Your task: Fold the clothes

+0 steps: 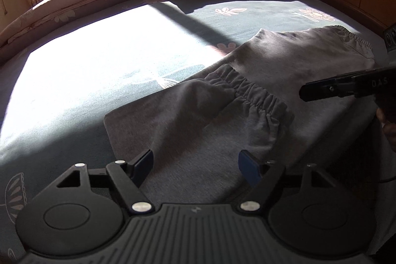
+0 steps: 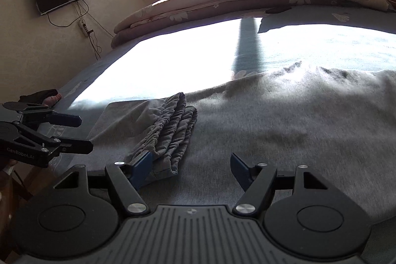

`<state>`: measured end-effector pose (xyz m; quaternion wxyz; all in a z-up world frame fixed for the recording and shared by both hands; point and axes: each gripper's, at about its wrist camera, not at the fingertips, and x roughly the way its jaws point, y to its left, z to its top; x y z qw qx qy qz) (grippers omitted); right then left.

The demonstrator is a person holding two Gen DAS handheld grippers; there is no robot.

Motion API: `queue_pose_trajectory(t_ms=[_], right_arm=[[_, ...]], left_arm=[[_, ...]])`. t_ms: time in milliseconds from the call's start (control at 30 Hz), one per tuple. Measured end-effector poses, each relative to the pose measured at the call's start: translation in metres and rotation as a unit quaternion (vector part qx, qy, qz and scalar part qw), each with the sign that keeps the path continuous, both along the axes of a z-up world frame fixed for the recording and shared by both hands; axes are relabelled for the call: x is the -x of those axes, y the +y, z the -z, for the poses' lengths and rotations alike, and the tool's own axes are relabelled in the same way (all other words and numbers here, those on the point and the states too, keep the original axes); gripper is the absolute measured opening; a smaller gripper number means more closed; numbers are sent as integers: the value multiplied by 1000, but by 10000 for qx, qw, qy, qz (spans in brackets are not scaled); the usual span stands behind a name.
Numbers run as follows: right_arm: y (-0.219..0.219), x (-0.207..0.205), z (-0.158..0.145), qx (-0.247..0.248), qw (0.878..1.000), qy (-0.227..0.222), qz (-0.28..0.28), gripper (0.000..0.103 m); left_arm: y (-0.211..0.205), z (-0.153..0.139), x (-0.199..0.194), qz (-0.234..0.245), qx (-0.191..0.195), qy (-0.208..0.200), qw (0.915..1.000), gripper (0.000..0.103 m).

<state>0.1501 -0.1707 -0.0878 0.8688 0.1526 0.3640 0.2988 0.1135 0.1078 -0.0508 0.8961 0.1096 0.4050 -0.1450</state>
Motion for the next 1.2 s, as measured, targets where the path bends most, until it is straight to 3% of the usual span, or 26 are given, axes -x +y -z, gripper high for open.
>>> queue_pose_trajectory(t_ms=[100, 167, 300, 400, 467, 500, 533, 633, 700, 833, 900, 967, 1067, 1200], right_arm=[[1, -26, 3, -700, 9962, 516, -68, 75], [7, -49, 7, -904, 9928, 786, -48, 75], [24, -91, 20, -943, 9873, 1265, 178, 75], [41, -107, 28, -709, 9861, 1492, 165, 74], [51, -107, 27, -616, 9883, 1398, 16, 59], [56, -105, 24, -477, 9907, 1277, -43, 40], [60, -102, 20, -347, 9931, 1117, -87, 32], [65, -97, 9, -277, 9970, 696, -220, 24], [64, -95, 3, -216, 9986, 448, -171, 25], [64, -94, 13, 185, 9973, 688, -175, 36], [58, -83, 10, 108, 9977, 638, -211, 38], [49, -70, 6, -66, 9978, 614, -239, 48], [44, -51, 4, -108, 9982, 553, -221, 50], [40, -32, 4, -158, 9984, 526, -141, 52]], left_arm=[[5, 9, 12, 103, 45, 37, 9999, 76], [5, 13, 16, 125, 73, 44, 9999, 76], [8, 18, 16, -14, 190, 105, 9998, 76], [11, 21, 17, -71, 288, 121, 9995, 76], [15, 22, 18, -111, 300, 143, 9994, 76], [17, 22, 19, -140, 316, 144, 9993, 76], [19, 21, 19, -168, 332, 145, 9992, 76], [23, 22, 25, -133, 347, 142, 9992, 77], [25, 24, 30, -139, 231, 136, 9995, 79], [27, 25, 41, -190, -14, 38, 9998, 79], [29, 25, 47, -163, -10, -37, 9999, 79], [28, 27, 49, -143, -38, -98, 9998, 79], [20, 34, 52, -144, -622, -327, 9974, 79], [7, 41, 60, 107, -1503, -703, 9861, 79]])
